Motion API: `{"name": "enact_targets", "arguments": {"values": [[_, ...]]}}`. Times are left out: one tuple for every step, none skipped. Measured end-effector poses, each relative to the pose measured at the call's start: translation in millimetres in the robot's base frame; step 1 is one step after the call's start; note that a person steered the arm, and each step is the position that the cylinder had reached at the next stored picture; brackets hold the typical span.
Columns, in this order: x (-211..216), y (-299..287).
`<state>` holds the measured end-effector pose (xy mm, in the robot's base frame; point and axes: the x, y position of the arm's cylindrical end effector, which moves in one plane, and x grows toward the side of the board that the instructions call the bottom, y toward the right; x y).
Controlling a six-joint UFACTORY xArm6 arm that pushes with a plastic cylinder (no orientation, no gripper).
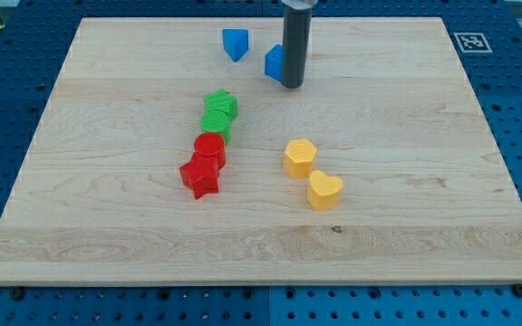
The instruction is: Move blue cube close to blue triangle
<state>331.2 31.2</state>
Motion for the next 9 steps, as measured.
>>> {"name": "enact_targets", "arguments": {"values": [[-8,-9],[-16,-15],[-22,-15],[1,-3],[-9,6],[-35,6],[-36,1],[-36,-7],[-39,-38]]}}
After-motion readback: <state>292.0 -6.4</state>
